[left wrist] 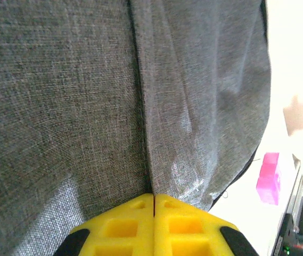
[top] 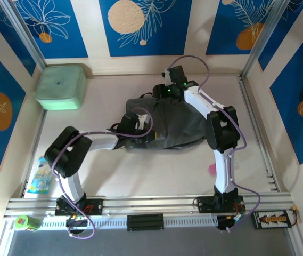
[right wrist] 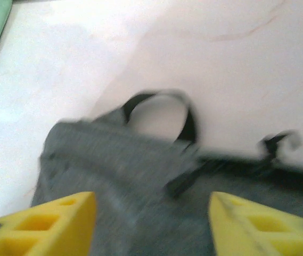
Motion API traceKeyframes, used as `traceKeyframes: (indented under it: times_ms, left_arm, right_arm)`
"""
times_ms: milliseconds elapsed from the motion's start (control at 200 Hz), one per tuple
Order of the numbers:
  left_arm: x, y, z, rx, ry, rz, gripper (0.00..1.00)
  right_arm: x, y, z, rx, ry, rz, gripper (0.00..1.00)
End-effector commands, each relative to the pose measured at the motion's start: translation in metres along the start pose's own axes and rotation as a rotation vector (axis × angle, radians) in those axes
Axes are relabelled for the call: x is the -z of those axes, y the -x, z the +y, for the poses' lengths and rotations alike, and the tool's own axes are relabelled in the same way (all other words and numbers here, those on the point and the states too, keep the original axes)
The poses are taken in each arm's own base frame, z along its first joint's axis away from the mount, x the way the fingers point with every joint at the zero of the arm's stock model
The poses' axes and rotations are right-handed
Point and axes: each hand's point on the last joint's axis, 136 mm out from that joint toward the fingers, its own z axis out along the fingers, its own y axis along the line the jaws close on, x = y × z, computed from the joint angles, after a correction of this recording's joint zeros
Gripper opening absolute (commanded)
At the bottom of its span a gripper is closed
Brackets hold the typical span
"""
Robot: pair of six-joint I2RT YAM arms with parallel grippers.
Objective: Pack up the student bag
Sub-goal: Zip the student bag at the center of the table, then rotate the student bag at the center of the table.
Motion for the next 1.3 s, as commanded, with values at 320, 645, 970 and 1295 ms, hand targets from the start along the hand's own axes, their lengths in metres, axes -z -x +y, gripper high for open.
traceKeyframes:
  times_ms: [320,645,970,1295]
  left_arm:
    - [0.038,-0.016,0.035,0.059,0.244,0.02,0.33]
    - [0.064,0.009,0.088,0.202,0.46,-0.061,0.43]
    - [0.056,0.068,0.124,0.228,0.464,-0.06,0.47]
    - [0.046,0.143,0.1,0.117,0.435,-0.089,0.53]
  right_arm:
    - [-0.005,0.009,-0.1,-0.156,-0.24,0.132,0.76]
    - [0.006,-0.057,-0.114,-0.273,-0.239,0.297,0.68]
    - [0.078,-0.171,-0.071,-0.43,-0.172,0.412,0.51]
    - [0.119,-0.238,-0.003,-0.466,-0.055,0.451,0.5]
